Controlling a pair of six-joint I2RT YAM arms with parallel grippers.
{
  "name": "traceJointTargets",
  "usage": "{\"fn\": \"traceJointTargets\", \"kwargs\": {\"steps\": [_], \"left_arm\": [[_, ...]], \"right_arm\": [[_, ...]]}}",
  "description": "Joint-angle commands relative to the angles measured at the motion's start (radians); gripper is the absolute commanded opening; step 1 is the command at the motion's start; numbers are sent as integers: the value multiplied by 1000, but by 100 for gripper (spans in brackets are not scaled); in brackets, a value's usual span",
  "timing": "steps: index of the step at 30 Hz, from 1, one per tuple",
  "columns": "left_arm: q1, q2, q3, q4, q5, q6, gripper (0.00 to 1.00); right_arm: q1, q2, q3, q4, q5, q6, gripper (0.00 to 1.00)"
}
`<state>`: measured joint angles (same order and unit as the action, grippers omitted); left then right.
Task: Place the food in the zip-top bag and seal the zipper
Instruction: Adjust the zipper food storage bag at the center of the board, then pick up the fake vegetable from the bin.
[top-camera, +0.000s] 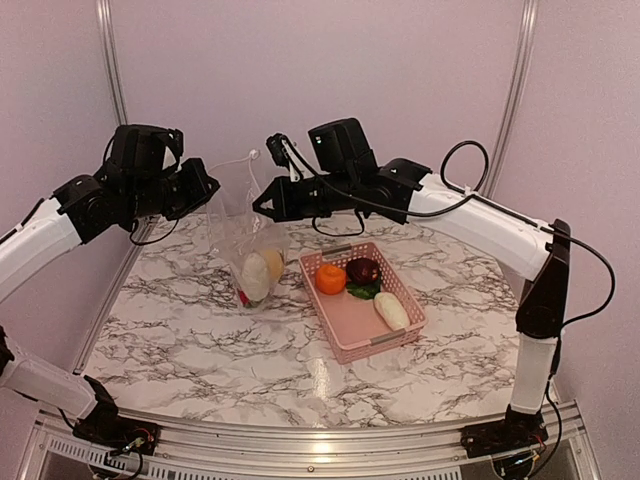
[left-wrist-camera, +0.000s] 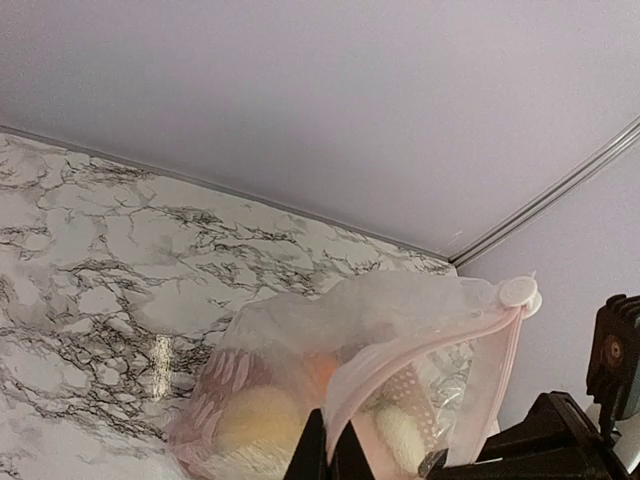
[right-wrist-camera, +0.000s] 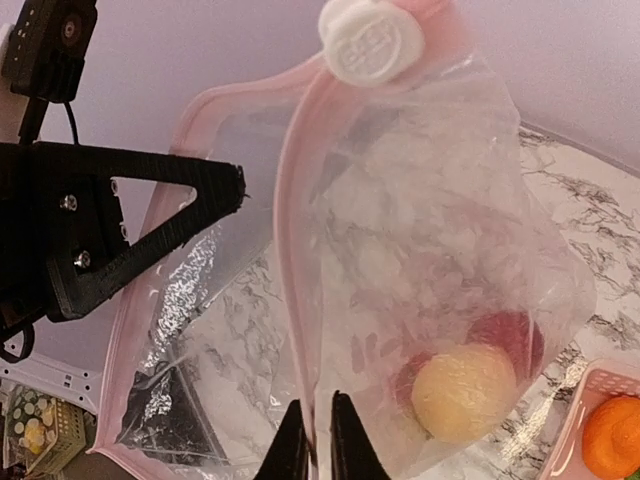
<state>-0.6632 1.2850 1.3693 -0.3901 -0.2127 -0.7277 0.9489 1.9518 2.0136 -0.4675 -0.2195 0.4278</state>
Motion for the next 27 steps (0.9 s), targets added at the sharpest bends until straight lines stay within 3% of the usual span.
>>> {"fn": "traceJointTargets", "kwargs": {"steps": [1, 4, 9, 13, 22, 27], "left_arm": [[14, 25, 49, -80, 4, 73, 0], [14, 32, 30, -82, 40, 58, 0], [14, 34, -6, -84, 42, 52, 0], [16, 56, -18, -108, 51, 64, 0], [16, 71, -53, -96, 80, 63, 0], [16, 91, -46, -99, 88, 75, 0]], "right_arm": [[3, -36, 59, 15, -30, 24, 16], [-6, -33, 105, 9, -62, 49, 35], [-41, -65, 89, -6, -103, 70, 46], [-76, -149, -66, -19, -54, 38, 56], [-174, -341, -376, -114, 1, -19, 58], [-205, -408, -450, -217, 87, -69, 57]]}}
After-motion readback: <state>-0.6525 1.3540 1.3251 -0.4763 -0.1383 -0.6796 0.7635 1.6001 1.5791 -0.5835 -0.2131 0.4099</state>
